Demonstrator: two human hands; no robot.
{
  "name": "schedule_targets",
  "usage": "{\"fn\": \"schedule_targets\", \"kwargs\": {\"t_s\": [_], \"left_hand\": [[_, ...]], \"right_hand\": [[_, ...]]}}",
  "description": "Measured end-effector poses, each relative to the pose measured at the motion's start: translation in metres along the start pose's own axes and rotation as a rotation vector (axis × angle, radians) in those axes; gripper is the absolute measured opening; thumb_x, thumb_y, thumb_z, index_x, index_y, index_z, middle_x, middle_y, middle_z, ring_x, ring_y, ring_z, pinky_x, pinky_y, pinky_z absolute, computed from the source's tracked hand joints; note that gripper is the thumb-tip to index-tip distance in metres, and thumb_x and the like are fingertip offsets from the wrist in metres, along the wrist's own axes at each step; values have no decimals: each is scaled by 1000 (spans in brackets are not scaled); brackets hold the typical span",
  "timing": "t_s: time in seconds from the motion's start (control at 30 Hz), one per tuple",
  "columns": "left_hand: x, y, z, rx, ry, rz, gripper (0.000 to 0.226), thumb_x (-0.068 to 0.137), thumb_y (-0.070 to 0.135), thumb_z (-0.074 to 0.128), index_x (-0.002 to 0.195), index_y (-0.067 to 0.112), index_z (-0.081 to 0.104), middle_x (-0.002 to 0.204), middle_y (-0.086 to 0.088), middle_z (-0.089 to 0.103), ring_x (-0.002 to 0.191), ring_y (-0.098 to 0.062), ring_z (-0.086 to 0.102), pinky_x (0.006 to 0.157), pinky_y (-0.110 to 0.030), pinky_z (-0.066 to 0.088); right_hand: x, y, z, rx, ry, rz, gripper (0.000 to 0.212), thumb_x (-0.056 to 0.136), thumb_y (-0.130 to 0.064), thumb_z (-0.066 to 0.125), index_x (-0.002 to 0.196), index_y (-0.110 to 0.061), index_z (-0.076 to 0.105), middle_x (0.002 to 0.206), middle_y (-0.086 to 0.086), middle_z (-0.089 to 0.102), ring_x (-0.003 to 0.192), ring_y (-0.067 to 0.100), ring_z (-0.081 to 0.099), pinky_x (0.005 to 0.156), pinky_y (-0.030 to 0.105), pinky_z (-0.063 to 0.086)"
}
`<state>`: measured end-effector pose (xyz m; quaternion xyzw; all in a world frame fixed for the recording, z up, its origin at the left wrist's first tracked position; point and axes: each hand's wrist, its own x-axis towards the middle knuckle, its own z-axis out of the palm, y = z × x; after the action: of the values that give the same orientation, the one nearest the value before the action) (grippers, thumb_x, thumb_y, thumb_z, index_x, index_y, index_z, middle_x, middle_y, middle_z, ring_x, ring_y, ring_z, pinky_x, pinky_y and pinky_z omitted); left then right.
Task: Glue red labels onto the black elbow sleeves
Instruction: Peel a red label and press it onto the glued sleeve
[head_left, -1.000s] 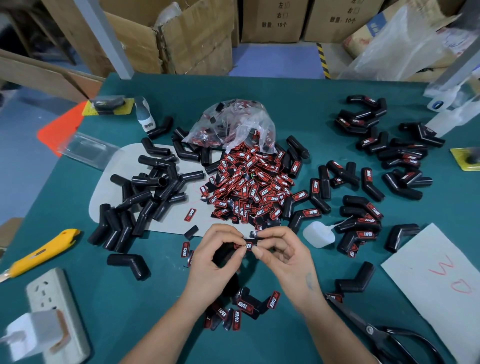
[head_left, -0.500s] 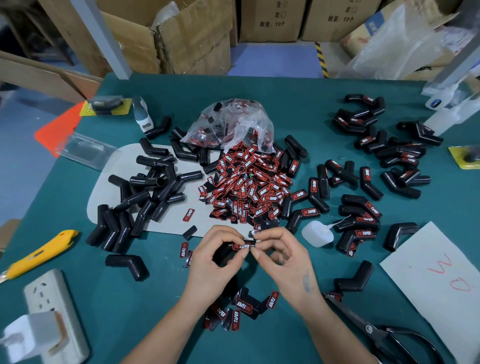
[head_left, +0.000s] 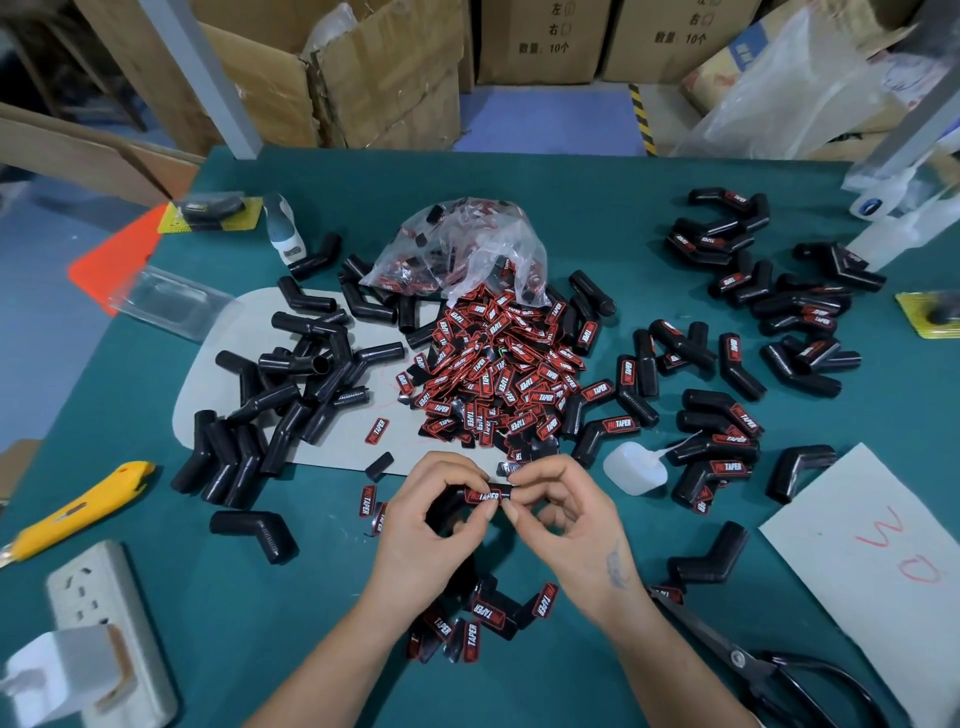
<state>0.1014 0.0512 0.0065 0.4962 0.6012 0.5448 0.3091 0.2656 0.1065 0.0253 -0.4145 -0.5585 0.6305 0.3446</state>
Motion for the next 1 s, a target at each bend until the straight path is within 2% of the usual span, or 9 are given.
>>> {"fn": "schedule_targets", "kwargs": {"t_s": [0.13, 0.27, 0.37, 0.53, 0.67, 1.0], "left_hand": [[0, -1, 0, 5, 15, 6, 7, 86, 22, 73, 93, 20, 72, 100, 7, 67, 102, -21, 67, 93, -26, 51], [-1, -3, 2, 26, 20, 20, 8, 86, 21, 73, 93, 17, 72, 100, 8, 67, 101, -20, 68, 92, -27, 51], [-2, -3, 3, 21, 24, 22, 7, 87, 21, 73, 93, 20, 72, 101, 8, 67, 101, -21, 68, 91, -26, 51], [-2, 0, 2, 3, 37, 51, 9, 88, 20, 74, 97, 23, 72, 103, 8, 66, 102, -19, 67, 92, -25, 50], [-4, -1, 3, -29, 47, 53, 7, 89, 18, 75, 94, 15, 78, 103, 3, 66, 101, -18, 69, 94, -23, 50], [-3, -1, 1, -66, 23, 55, 5, 88, 18, 76, 91, 16, 80, 103, 7, 67, 98, -17, 69, 92, -24, 51]], "right_hand": [[2, 0, -3, -12, -1, 10, 33, 88, -11, 79, 99, -41, 71, 92, 1, 75, 87, 9, 69, 77, 20, 51], [0, 2, 2, -48, 22, -45, 35, 86, -6, 75, 95, -40, 68, 85, -1, 71, 79, 8, 64, 70, 17, 47], [0, 3, 4, -54, 26, -65, 36, 85, -7, 73, 96, -41, 67, 86, 1, 69, 78, 9, 63, 70, 17, 48], [0, 5, -1, -29, 3, -41, 31, 87, -16, 77, 101, -42, 70, 90, 0, 72, 83, 9, 65, 76, 16, 50], [-1, 7, 0, -37, 10, -69, 25, 86, -25, 76, 104, -41, 68, 91, 2, 71, 82, 13, 66, 76, 17, 50], [-1, 6, -2, -41, -11, -102, 27, 87, -27, 76, 108, -43, 68, 91, 0, 73, 85, 14, 68, 80, 19, 51]]}}
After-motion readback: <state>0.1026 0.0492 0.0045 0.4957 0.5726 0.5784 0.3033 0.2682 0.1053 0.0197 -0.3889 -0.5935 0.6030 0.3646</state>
